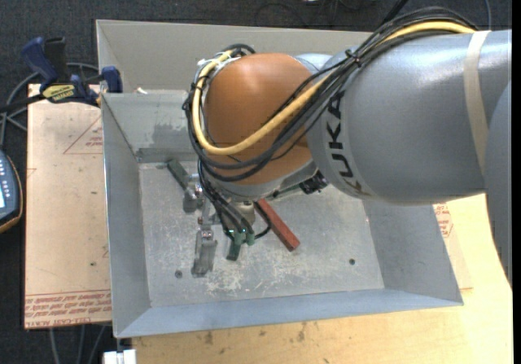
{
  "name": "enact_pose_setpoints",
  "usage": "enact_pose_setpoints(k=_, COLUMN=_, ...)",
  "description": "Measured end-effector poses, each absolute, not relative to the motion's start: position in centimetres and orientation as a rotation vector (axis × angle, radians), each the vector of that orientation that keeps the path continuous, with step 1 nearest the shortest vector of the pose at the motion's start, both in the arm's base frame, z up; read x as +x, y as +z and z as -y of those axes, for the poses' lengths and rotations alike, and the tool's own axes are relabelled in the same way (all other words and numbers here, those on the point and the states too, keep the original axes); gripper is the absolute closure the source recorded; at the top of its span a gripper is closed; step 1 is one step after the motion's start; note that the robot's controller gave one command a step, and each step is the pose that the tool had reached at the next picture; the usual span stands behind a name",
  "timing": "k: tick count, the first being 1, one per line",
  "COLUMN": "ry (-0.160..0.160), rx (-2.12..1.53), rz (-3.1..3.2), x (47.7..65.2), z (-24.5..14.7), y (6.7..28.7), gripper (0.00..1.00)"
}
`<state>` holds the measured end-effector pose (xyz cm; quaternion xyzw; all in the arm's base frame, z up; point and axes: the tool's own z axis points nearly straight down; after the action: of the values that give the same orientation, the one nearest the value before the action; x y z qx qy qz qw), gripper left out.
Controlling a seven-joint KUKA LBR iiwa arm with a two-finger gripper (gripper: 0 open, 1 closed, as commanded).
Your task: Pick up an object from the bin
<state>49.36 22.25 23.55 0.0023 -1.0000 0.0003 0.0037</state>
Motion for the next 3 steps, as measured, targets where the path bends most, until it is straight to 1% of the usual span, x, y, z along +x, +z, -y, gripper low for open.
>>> enact_pose_setpoints(k=1, ry=-0.005, rx=0.642, rz=3.084, x=63.5, z=-17.4, y=7.0, gripper=0.00)
enact_pose_setpoints(k=2, ry=-0.004, rx=0.297, rz=3.134, x=65.5, z=-17.0, y=10.1, gripper=0.00)
enact_pose_setpoints(k=3, ry=-0.005, rx=-0.117, rz=3.143, x=65.1, z=-19.2, y=11.1, gripper=0.00)
